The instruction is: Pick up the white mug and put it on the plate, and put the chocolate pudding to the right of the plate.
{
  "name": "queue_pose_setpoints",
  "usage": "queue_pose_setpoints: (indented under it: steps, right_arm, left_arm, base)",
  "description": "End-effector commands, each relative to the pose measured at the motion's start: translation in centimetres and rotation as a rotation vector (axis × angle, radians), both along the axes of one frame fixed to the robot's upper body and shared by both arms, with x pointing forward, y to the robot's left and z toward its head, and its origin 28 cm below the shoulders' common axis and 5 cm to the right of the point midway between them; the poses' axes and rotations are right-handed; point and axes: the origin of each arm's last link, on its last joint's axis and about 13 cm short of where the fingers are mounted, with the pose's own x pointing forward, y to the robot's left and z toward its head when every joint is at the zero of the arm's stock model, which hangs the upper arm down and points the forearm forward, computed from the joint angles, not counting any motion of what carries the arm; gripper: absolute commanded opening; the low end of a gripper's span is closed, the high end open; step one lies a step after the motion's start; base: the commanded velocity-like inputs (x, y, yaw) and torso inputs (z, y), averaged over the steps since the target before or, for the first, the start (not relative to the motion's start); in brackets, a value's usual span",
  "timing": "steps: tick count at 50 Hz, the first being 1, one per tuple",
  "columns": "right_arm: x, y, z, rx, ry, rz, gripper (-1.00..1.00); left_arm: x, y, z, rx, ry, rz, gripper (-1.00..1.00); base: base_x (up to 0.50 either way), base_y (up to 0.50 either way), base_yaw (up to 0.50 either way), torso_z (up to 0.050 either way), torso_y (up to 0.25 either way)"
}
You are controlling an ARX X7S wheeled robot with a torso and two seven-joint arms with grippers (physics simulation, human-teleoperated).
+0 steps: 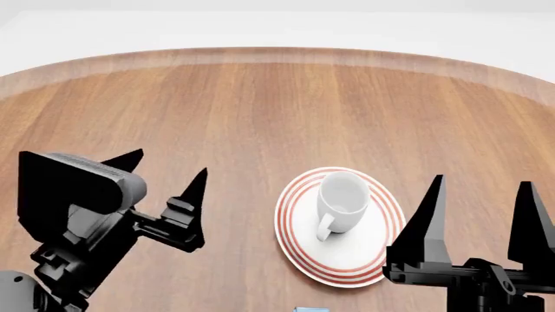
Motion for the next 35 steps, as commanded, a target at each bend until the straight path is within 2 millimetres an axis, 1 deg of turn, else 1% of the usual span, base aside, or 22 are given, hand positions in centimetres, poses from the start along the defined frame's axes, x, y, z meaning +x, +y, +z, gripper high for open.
queue_pose_setpoints:
  steps: [1,5,9,16,21,22,26,28,32,35]
  right_arm:
    - [-0.2,0.0,0.5,-0.019,-0.024,-0.006,1.0]
    - [-0.1,0.1,0.5,-0.02,-0.024,-0.009,1.0]
    - [-0.3,0.2,0.7,-0.023,-0.024,-0.005,1.0]
    - [-0.4,0.4,1.1,-0.031,-0.013,-0.01,1.0]
    - [-0.9,1.0,1.7,-0.039,0.001,0.003,1.0]
    - [-0.9,1.4,1.8,-0.046,0.049,0.0,1.0]
    - [-1.1,2.1,1.8,-0.07,0.127,-0.016,1.0]
    - [-1.2,2.4,2.0,-0.044,0.174,0.021,1.0]
    - [-1.4,3.1,2.2,-0.076,0.218,0.037,1.0]
    - [-1.3,3.5,2.3,-0.064,0.283,0.059,1.0]
  left_arm:
    - [0.5,-0.1,0.2,0.014,-0.129,0.102,1.0]
    - [0.3,-0.5,0.4,0.064,-0.157,0.116,1.0]
    - [0.3,-0.4,0.4,0.032,-0.163,0.108,1.0]
    - [0.5,-0.4,0.0,0.049,-0.152,0.119,1.0]
    - [0.5,-0.5,0.0,0.054,-0.15,0.116,1.0]
    - [0.5,-0.5,-0.1,0.056,-0.151,0.112,1.0]
    - [0.5,-0.6,-0.1,0.054,-0.152,0.109,1.0]
    - [0.6,-0.6,-0.2,0.055,-0.148,0.109,1.0]
    - [0.6,-0.6,-0.4,0.05,-0.142,0.11,1.0]
    - [0.6,-0.6,-0.5,0.054,-0.139,0.111,1.0]
  base:
    - [0.0,0.0,0.0,0.0,0.0]
    - [0.0,0.0,0.0,0.0,0.0]
    - [0.0,0.0,0.0,0.0,0.0]
    - [0.0,0.0,0.0,0.0,0.0]
    - [0.0,0.0,0.0,0.0,0.0]
    - [0.0,0.0,0.0,0.0,0.0]
    - [0.0,0.0,0.0,0.0,0.0]
    - [0.0,0.0,0.0,0.0,0.0]
    - [0.0,0.0,0.0,0.0,0.0]
    - [0.0,0.0,0.0,0.0,0.0]
